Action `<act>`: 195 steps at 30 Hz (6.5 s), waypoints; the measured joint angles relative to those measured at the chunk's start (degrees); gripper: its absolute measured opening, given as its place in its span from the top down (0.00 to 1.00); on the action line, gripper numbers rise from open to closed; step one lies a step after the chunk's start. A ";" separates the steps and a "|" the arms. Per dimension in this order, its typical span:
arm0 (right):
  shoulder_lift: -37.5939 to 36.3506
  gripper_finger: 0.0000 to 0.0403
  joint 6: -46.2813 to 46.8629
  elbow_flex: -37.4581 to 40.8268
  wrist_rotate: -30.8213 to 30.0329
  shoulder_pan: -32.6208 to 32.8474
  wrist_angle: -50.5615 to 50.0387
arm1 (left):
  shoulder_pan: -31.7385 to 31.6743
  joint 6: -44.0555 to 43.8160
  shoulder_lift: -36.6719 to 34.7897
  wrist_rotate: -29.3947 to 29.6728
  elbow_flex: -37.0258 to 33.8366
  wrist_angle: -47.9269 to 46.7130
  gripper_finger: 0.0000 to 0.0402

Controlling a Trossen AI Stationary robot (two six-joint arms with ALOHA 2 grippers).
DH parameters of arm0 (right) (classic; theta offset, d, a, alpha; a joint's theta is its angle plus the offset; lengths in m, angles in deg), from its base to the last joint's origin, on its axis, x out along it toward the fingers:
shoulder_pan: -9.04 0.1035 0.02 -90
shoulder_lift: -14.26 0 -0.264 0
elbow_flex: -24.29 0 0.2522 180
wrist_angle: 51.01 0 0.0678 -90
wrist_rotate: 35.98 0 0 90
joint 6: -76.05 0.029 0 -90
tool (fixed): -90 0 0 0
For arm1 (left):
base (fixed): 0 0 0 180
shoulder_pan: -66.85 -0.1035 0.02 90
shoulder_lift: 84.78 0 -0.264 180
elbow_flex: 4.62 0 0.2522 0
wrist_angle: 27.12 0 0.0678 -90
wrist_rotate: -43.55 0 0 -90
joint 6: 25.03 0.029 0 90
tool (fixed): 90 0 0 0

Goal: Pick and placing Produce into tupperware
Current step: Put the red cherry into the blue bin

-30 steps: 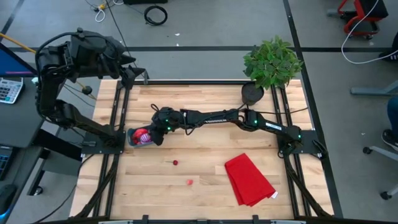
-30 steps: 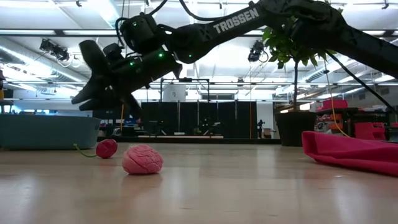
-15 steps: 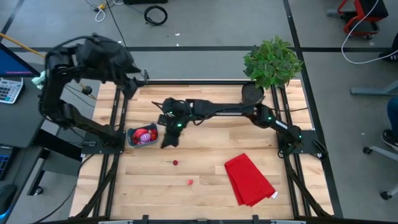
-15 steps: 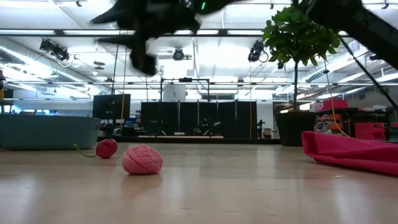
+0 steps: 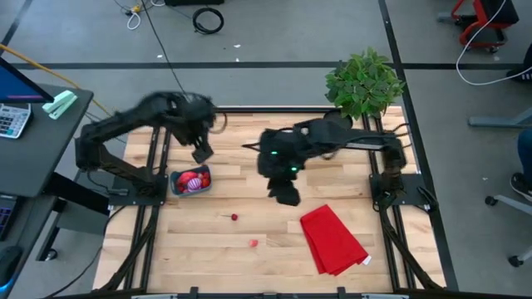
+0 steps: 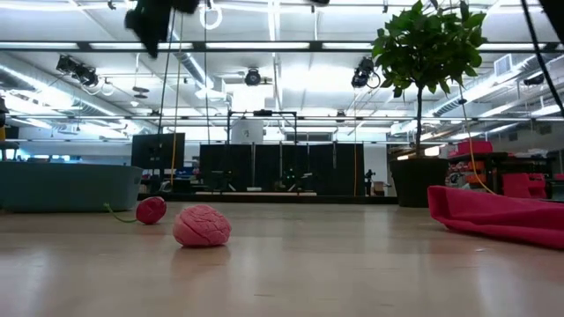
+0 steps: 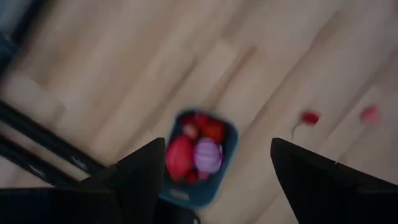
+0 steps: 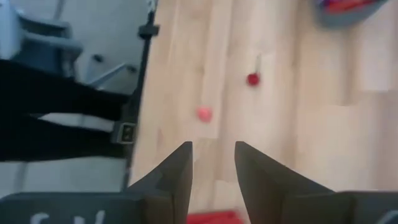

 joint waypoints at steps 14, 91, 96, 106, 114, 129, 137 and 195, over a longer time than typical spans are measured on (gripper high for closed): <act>-10.66 0.68 -1.23 0.03 -14.73 2.73 0.01 | 14.14 -17.29 0.00 -21.05 -33.15 41.14 0.26; -9.68 0.68 -2.70 0.10 -14.99 2.64 2.68 | 32.75 -21.06 17.03 -4.36 -42.22 52.44 0.79; -9.70 0.68 -2.69 0.10 -14.99 2.64 2.70 | 32.73 -22.22 17.09 -4.64 -42.22 52.84 0.96; -9.68 0.68 -2.69 0.10 -14.97 2.64 2.76 | 31.69 -21.53 17.09 -6.80 -42.05 53.06 0.77; -9.68 0.68 -2.69 0.10 -14.97 2.64 2.79 | 32.49 -14.27 17.09 -7.13 -42.11 54.29 0.46; -9.68 0.68 -3.64 0.10 -14.96 2.64 2.76 | 32.98 -15.05 17.40 -10.50 -39.34 53.93 0.48; -9.68 0.68 -4.70 0.10 -14.96 2.64 2.74 | 37.12 -16.63 17.40 -11.42 -39.42 48.21 0.46; -9.68 0.68 -9.16 0.10 -14.95 2.62 2.65 | 35.83 -34.82 20.72 -7.86 -37.08 57.05 0.99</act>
